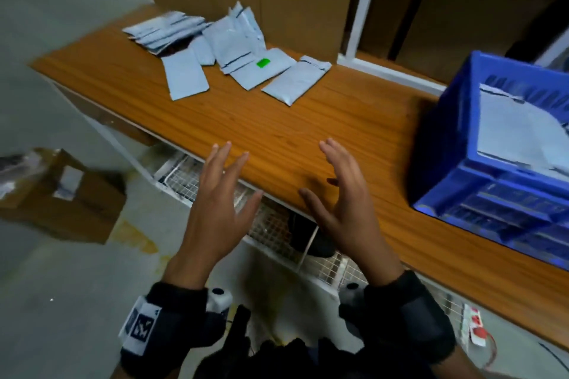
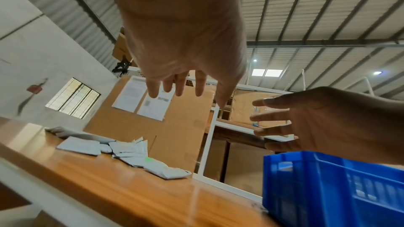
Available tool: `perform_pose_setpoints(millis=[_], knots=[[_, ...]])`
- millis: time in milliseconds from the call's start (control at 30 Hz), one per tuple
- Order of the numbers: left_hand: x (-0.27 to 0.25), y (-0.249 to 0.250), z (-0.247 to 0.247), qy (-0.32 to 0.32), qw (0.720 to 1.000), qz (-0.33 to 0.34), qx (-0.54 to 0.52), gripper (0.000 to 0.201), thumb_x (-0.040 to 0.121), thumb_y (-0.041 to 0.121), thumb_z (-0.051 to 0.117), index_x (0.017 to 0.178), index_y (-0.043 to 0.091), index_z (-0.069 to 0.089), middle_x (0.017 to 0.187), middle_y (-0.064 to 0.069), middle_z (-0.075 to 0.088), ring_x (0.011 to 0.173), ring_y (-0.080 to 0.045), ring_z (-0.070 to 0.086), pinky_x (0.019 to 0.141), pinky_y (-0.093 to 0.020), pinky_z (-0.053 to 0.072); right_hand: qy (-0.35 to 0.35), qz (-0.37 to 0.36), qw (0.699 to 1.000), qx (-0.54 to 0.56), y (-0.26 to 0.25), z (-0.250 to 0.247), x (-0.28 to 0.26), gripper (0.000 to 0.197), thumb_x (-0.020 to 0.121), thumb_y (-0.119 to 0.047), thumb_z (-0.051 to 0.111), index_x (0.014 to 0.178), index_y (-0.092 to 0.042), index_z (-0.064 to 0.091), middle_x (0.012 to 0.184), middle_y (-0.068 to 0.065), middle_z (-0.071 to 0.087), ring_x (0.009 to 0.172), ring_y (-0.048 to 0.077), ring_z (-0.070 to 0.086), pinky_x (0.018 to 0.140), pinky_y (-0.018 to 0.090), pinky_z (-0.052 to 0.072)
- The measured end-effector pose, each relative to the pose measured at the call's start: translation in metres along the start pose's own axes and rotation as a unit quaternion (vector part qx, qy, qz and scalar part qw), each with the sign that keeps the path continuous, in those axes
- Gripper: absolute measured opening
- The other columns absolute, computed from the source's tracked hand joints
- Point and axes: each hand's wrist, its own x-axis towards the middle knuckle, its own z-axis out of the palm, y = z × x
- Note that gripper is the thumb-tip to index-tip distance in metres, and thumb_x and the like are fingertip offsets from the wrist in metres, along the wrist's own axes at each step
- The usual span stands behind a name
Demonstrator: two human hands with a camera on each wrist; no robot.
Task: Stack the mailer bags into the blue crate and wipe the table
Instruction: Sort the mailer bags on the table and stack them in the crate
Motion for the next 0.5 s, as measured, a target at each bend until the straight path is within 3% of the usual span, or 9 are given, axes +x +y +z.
perform_pose_setpoints(millis=[167,300,500], knots=[[0.049,-0.042,-0.033,-0.017,0.999,0.010,0.028,0.065,0.092,0.037,0.062,0.150,0.027,0.034,0.163,0.000,0.014,0.151,-0.016,0.003,0.111,-0.041,0.024,-0.007,0.011,1.000,-0.020,-0.023,0.043,0.057,0.077,0.089,-0.063,0.048,0.152,-0.025,0.027,0.157,-0.002,0.028,0.138,0.018,0.037,0.101,0.050,0.047],[0.096,-0.072,-0.046,-0.024,0.999,0.007,0.040,0.066,0.092,0.038,0.062,0.150,0.027,0.033,0.163,0.000,0.014,0.151,-0.017,0.004,0.113,-0.047,0.027,0.000,0.018,0.999,-0.027,-0.029,0.067,0.104,0.074,0.088,-0.057,0.052,0.151,-0.023,0.030,0.153,-0.002,0.034,0.135,0.017,0.040,0.100,0.048,0.048],[0.177,-0.117,-0.045,-0.039,0.999,0.013,0.028,0.060,0.093,0.035,0.062,0.147,0.022,0.039,0.160,-0.004,0.021,0.149,-0.019,0.012,0.114,-0.040,0.027,0.035,0.080,0.996,-0.022,-0.003,0.092,0.185,0.067,0.090,-0.047,0.061,0.148,-0.034,0.030,0.148,-0.008,0.037,0.131,0.011,0.042,0.099,0.044,0.050]])
